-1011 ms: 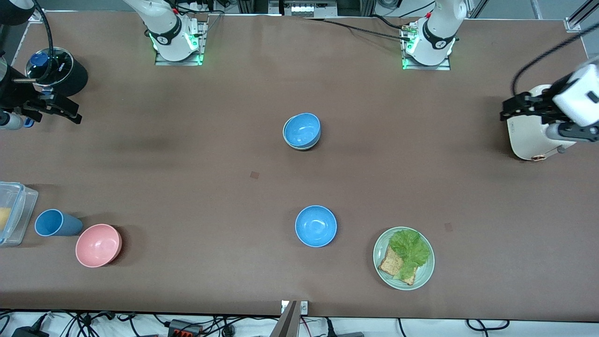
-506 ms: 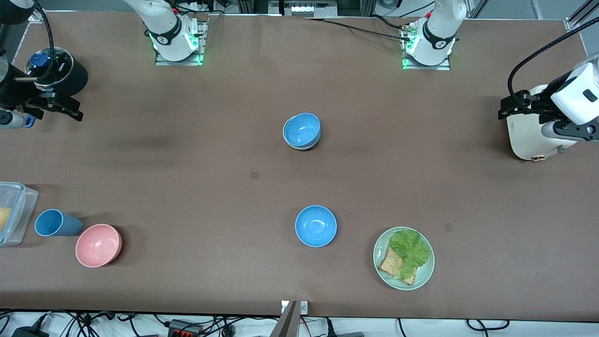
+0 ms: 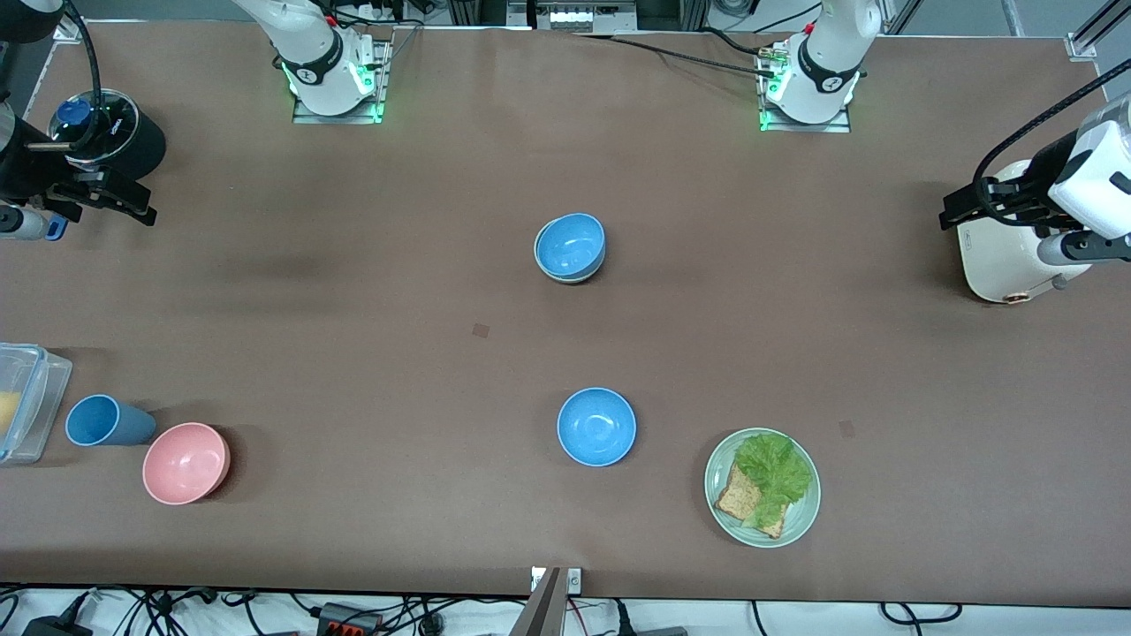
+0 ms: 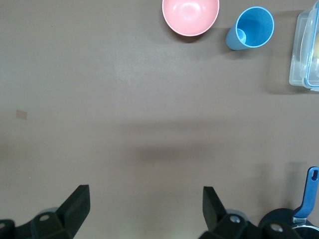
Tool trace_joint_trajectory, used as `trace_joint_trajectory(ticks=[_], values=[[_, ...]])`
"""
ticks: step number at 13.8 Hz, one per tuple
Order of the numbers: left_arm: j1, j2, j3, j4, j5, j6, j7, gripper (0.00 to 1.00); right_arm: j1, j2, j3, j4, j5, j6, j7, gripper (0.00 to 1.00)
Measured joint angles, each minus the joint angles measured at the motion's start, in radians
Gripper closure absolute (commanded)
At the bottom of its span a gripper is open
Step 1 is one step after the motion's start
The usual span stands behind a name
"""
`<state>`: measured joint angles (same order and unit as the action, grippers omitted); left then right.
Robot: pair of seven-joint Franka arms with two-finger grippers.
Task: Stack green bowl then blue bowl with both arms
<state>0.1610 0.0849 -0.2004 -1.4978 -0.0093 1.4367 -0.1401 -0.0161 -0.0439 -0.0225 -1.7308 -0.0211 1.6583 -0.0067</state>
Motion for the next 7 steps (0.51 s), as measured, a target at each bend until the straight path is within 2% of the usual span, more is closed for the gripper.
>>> trace_joint_trajectory(ticks=[7], values=[[0.000,0.000,0.000,-0.004,0.000,0.000,0.014,0.00,0.000,0.000,0.000,0.000,0.000,0.000,0.000,0.00]])
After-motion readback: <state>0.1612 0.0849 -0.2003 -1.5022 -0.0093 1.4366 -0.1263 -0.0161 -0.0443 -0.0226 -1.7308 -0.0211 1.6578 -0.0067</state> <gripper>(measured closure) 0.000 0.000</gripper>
